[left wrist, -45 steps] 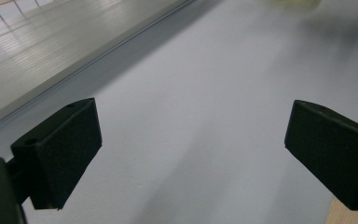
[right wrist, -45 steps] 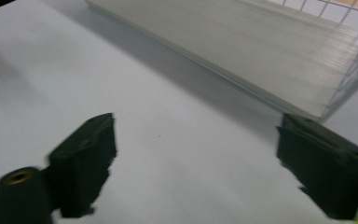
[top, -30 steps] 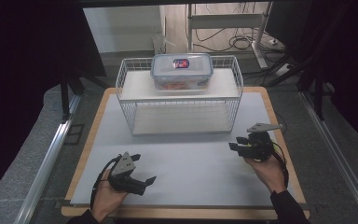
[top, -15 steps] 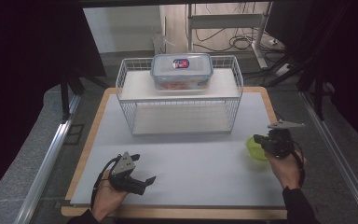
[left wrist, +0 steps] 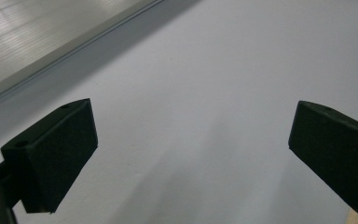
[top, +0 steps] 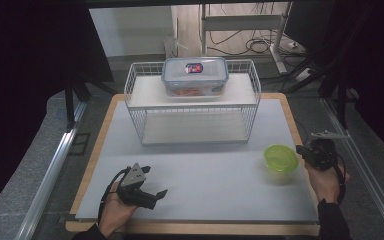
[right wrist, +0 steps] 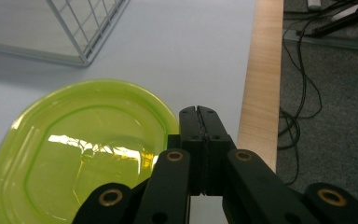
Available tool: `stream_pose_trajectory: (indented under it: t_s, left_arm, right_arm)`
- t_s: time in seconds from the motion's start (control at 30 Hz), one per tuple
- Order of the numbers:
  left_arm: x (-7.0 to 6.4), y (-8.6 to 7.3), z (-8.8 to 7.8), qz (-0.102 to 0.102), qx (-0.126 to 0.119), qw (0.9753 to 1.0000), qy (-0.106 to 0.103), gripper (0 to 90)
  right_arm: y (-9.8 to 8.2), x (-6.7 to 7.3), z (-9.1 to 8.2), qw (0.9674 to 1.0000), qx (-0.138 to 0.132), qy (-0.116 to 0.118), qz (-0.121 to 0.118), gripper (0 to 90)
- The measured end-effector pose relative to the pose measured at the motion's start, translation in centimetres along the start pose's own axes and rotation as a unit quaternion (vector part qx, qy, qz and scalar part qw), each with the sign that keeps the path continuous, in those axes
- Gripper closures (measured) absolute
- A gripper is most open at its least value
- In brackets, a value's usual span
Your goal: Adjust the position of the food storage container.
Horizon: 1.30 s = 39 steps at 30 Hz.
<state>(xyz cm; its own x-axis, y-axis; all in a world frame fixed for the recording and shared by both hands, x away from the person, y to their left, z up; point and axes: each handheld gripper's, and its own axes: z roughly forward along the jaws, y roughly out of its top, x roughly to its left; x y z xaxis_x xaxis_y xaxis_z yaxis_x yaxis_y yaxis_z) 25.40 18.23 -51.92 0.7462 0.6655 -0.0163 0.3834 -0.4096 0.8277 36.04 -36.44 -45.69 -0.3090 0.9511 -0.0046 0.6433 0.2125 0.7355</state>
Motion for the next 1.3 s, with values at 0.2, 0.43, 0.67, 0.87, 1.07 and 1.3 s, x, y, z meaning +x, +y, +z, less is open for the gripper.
stream_pose_trajectory:
  t_s: [0.2, 0.43, 0.67, 0.87, 1.07, 1.3]
  left_arm:
    - [-0.1, 0.0, 0.1, 0.004, 0.007, 1.0000, 0.000, 1.5]
    - [-0.2, 0.0, 0.3, 0.007, 0.012, 0.9999, 0.000, 1.7]
    - [-0.2, -0.1, 0.4, 0.009, 0.019, 0.9998, -0.001, 1.9]
    - [-0.2, -0.1, 0.5, 0.010, 0.025, 0.9996, -0.004, 2.0]
    - [-0.3, -0.1, 0.7, 0.011, 0.029, 0.9995, -0.007, 2.1]
    - [-0.3, -0.2, 0.7, 0.012, 0.031, 0.9994, -0.009, 2.2]
  right_arm:
    - [-0.6, 0.0, 0.0, 0.9999, 0.014, -0.010, -0.001, 89.7]
    - [-1.5, 0.0, 0.0, 0.9996, 0.027, -0.008, 0.002, 89.7]
    - [-1.6, 0.3, 0.1, 0.9994, 0.033, -0.009, 0.000, 89.7]
    - [-1.6, 0.6, 0.3, 0.9994, 0.034, -0.004, 0.002, 89.7]
    - [-1.5, 1.2, 0.6, 0.9993, 0.035, 0.010, 0.002, 89.7]
    - [-1.3, 2.3, 0.8, 0.9988, 0.039, 0.028, -0.003, 89.7]
